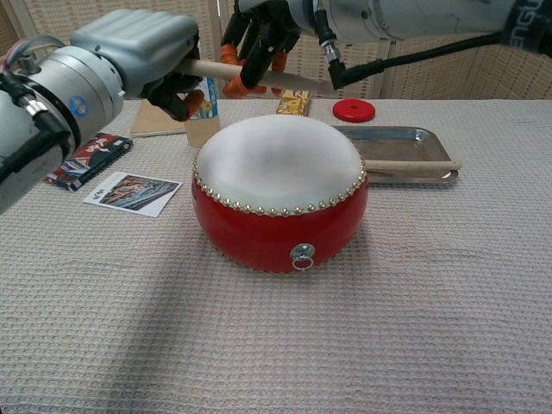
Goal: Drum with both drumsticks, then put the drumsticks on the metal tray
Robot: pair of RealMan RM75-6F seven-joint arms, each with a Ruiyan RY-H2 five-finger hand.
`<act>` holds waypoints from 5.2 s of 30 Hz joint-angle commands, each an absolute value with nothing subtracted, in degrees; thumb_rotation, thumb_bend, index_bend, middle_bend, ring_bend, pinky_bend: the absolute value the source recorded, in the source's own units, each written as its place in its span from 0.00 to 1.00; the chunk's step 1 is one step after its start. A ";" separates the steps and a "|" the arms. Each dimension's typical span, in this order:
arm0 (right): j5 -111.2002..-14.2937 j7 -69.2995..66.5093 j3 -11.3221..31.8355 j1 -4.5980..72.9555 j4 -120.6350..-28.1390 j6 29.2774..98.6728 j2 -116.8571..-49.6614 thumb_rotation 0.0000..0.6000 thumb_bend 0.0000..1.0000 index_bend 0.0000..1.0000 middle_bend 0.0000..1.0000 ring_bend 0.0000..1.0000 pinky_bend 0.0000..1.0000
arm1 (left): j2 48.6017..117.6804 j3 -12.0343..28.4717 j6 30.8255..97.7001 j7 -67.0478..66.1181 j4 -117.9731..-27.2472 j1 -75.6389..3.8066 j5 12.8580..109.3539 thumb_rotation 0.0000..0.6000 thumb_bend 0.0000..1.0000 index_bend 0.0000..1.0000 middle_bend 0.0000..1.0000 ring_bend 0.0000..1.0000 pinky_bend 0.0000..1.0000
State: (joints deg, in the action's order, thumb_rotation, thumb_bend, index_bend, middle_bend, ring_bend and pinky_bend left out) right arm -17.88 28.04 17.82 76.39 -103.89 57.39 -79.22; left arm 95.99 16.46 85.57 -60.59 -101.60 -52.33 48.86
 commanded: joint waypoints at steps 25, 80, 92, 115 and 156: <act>-18.32 29.67 18.34 75.40 -103.30 58.86 -80.29 1.00 0.44 0.86 0.80 0.61 0.52 | 95.46 14.74 84.04 -62.19 -101.59 -51.61 52.23 1.00 0.48 0.49 0.75 0.69 0.96; -30.79 23.91 15.17 64.79 -105.73 54.75 -72.67 1.00 0.45 1.00 0.92 0.76 0.69 | 88.99 15.80 81.50 -57.05 -101.36 -48.40 49.36 1.00 0.34 0.00 0.13 0.10 0.31; -32.96 21.29 11.93 60.55 -101.74 51.33 -67.78 1.00 0.45 1.00 0.92 0.76 0.69 | 84.05 15.05 81.29 -49.14 -100.96 -43.59 49.49 1.00 0.34 0.00 0.13 0.10 0.30; -37.42 18.21 5.97 59.83 -52.62 33.97 -91.51 1.00 0.45 1.00 0.92 0.71 0.69 | 77.20 11.95 82.81 -36.33 -100.73 -34.21 55.88 1.00 0.35 0.00 0.14 0.10 0.29; -37.32 20.39 14.48 56.51 -54.66 33.33 -89.49 1.00 0.12 0.19 0.25 0.10 0.39 | 74.24 14.58 82.13 -30.60 -101.07 -29.72 58.74 1.00 0.34 0.00 0.14 0.10 0.26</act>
State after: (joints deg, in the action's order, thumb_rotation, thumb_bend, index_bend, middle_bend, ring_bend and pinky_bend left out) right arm -35.37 21.01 15.05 59.06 -47.92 30.15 -94.24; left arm 74.30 14.54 82.16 -30.64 -101.03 -29.76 58.72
